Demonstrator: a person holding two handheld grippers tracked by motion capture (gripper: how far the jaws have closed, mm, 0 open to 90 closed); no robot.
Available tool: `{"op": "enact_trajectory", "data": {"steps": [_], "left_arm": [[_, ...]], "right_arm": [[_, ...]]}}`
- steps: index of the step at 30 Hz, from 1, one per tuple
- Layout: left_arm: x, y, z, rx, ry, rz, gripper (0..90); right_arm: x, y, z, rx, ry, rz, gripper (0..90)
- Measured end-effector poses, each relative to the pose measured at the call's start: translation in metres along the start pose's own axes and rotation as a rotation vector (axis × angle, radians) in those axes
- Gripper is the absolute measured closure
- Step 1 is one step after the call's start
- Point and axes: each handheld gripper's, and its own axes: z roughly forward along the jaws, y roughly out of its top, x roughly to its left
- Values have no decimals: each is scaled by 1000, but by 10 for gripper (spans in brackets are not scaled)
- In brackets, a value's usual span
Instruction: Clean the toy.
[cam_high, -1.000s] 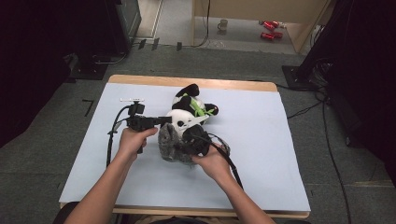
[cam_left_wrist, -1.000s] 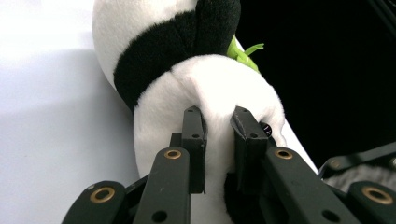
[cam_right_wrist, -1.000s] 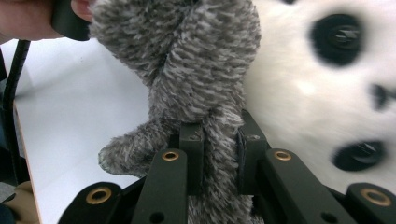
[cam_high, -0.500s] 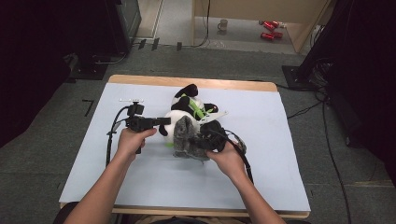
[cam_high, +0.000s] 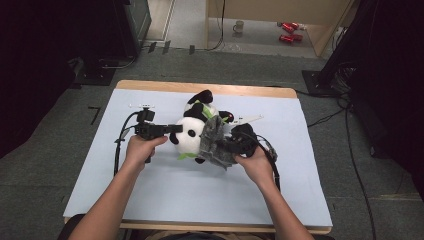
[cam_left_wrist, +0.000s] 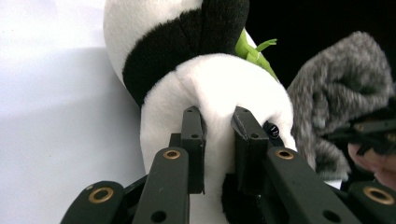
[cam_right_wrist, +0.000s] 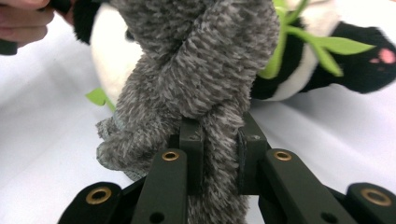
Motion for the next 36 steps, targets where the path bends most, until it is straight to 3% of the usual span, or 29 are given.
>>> {"op": "enact_trajectory", "data": {"steps": [9,21,27,30,32,34,36], "left_arm": [[-4,-3,-2,24,23,63,761],[-5,-5,-4,30,37,103,738],[-7,-5,-5,43,30,115,734],[-5,-5,-8,49,-24,75,741],[-8,-6,-8,76,-16,103,759],[-10,-7,-10,80,-28,108,766],[-9,-6,-12,79,-12,119,766]], "right_arm": [[-15,-5,-12,-22,-33,34,772],[-57,-18,-37,-72,-98,138,771],[-72,-31,-48,-77,-117,168,767],[-78,-38,-52,-72,-114,191,767],[-82,-42,-52,-65,-114,207,766],[-85,-46,-50,-56,-115,215,766],[-89,-50,-45,-50,-104,231,765]]}}
